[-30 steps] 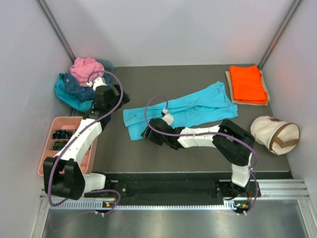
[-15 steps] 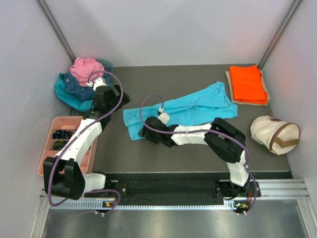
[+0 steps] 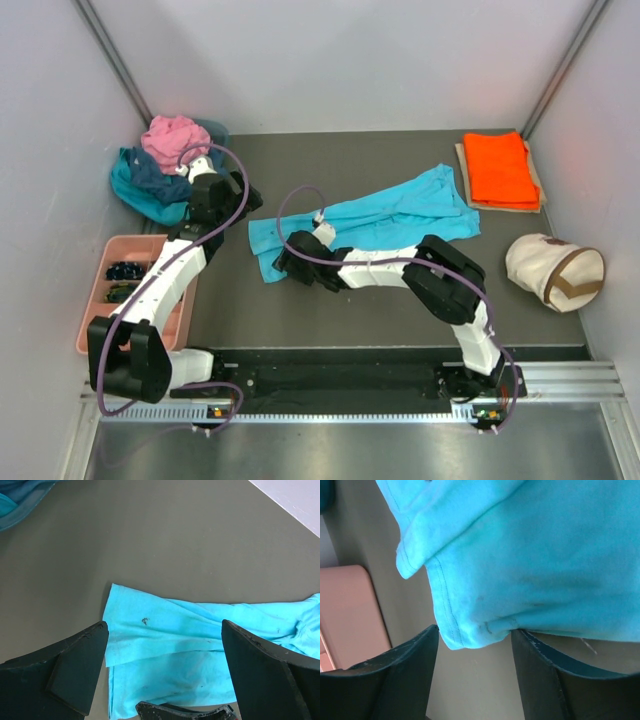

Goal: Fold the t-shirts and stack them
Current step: Fold the tshirt

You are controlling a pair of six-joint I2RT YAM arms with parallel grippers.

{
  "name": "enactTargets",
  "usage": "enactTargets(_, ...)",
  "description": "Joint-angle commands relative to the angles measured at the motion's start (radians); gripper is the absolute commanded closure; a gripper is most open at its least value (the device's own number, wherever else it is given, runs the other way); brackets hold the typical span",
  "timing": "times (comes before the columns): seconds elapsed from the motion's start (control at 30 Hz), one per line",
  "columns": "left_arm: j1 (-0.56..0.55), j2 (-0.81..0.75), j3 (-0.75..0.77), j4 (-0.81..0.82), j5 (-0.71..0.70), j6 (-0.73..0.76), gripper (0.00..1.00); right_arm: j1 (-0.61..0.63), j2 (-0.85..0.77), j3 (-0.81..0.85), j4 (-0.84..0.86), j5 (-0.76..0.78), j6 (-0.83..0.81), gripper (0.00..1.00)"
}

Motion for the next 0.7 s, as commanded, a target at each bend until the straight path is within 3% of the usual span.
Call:
enactTargets(0.0, 0.005, -0.035, -0.007, 0.037, 0.011, 0.011, 0.01, -0.01, 0.06, 0.007, -0.058, -0.006, -0.003, 0.46)
enactTargets(0.03, 0.005, -0.033, -0.009, 0.037, 0.01, 0.012, 0.01, -0.012, 0.062, 0.007, -0.058, -0.011, -0.001, 0.51)
enactTargets(0.07, 0.005, -0.035, -0.009, 0.039, 0.01, 0.012, 0.01, -0.01, 0.063, 0.007, -0.055, -0.013, -0.001, 0.65)
enactTargets(0.17, 0.005, -0.036, -0.012, 0.037, 0.007, 0.014, 0.01, -0.013, 0.074, 0.009, -0.055, -0.022, -0.003, 0.84)
enactTargets(0.27, 0.005, -0.035, -0.014, 0.039, 0.005, 0.014, 0.01, -0.015, 0.077, 0.009, -0.055, -0.026, -0.006, 0.94)
enactTargets(0.37, 0.005, -0.031, -0.014, 0.04, 0.007, 0.012, 0.01, -0.015, 0.079, 0.009, -0.053, -0.031, -0.009, 1.0)
enactTargets(0.67, 0.005, -0.03, -0.017, 0.046, 0.002, 0.017, 0.01, -0.013, -0.004, -0.037, -0.104, -0.098, -0.053, 1.0)
